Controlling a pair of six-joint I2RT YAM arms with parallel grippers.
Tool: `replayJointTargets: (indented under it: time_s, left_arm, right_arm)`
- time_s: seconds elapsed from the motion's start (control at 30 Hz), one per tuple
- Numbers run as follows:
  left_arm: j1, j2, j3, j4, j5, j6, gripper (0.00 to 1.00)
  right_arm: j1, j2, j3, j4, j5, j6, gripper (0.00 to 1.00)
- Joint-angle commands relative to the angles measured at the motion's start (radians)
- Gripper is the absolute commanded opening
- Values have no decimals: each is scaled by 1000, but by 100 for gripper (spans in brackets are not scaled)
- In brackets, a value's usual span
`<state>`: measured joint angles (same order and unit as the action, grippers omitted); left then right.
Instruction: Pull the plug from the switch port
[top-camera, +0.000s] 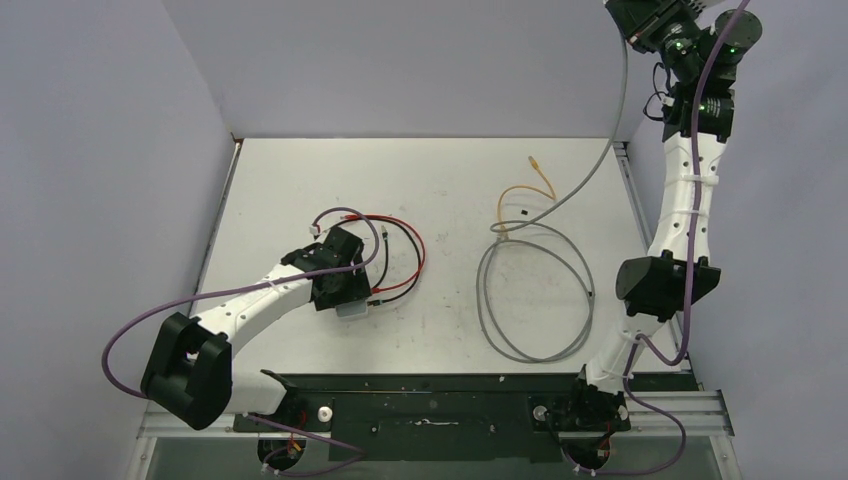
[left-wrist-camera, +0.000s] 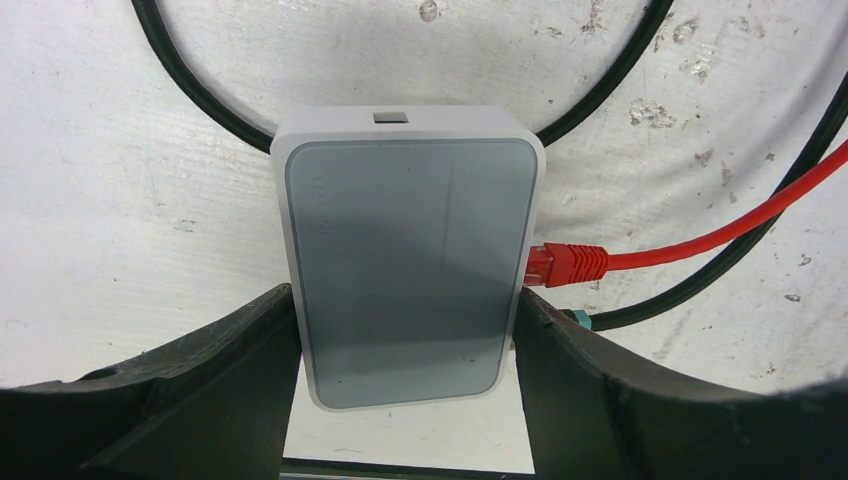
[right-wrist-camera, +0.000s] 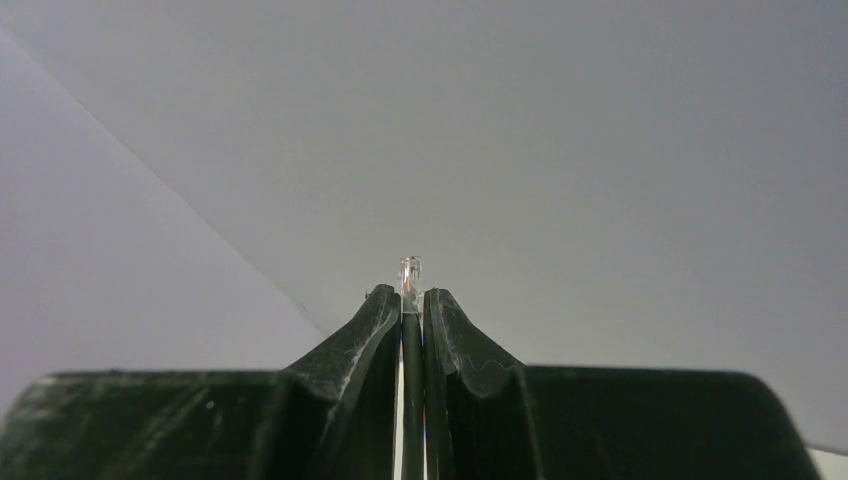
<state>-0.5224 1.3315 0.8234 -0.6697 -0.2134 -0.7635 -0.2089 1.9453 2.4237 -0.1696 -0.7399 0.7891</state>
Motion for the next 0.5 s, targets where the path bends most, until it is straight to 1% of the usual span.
replayJointTargets:
  time_s: [0.0, 0.07, 0.2, 0.37, 0.47]
  left_arm:
    - [5, -41, 12, 25, 6, -16, 0]
    - [5, -41, 6, 28, 12, -18, 0]
    - [5, -42, -9, 45, 30, -28, 0]
    - [5, -34, -15, 64, 51, -33, 0]
    - [5, -27, -7, 63, 53, -33, 0]
  right_arm:
    - [-31, 13, 70, 154, 12, 55, 5]
    - [-30, 22, 55, 149, 6, 37, 5]
    - [-6, 22, -45, 105, -2, -33, 5]
    - [88, 16, -164, 2, 54, -195, 5]
    - [143, 3, -288, 23, 82, -243, 5]
